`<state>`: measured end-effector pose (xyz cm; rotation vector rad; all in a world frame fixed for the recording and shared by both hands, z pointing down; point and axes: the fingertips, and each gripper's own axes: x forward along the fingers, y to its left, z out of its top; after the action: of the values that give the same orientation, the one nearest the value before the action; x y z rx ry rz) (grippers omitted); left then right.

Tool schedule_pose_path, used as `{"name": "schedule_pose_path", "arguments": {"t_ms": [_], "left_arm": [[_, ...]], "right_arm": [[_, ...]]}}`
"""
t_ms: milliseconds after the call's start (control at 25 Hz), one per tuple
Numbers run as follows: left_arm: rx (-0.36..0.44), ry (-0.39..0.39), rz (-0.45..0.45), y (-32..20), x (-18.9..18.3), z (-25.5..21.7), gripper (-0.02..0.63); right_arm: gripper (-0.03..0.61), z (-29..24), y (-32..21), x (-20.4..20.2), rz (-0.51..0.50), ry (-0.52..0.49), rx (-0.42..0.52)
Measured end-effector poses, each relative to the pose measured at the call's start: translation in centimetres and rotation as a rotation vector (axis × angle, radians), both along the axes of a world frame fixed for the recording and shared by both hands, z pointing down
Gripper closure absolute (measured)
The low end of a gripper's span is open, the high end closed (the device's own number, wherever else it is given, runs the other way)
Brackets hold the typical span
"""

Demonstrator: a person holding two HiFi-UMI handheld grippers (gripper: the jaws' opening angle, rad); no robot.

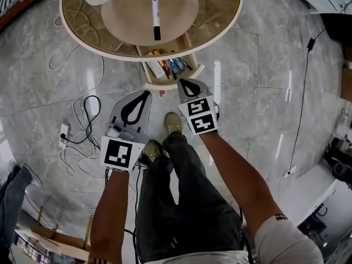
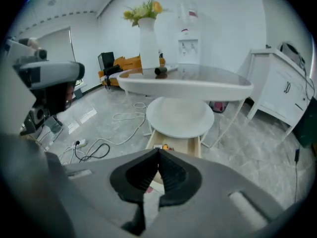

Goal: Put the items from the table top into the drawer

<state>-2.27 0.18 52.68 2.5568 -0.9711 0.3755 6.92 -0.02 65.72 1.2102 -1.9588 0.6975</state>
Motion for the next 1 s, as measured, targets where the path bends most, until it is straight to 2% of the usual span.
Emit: {"name": "schedule_pose_path", "arguments": {"t_ms": [240,520,760,1000], "left_arm": [[0.026,0.002,0.011,0.5,-0.1,-5.2,0.614],[0.097,0.008,0.005,-0.1,-1.3,-8.7,0.614],[0.152,0.007,-0.005,-1.3,-2.3,-11.0,0.614],[0.191,-0.001,-0.017,-3.6,-2.5,-12.5,0.614]], "right_arm": [[0.577,-9.7,0.4,-1.0,0.053,-0.098,0.159],[0.577,-19.0,-0.7,-4.3,0.065,-0.204,0.338],[0.577,-23.4,-1.9,-6.7,0.066,-0.221,0.401],[0.577,-24.4,-4.1,-7.1,0.089,-0.204,0.400]]}}
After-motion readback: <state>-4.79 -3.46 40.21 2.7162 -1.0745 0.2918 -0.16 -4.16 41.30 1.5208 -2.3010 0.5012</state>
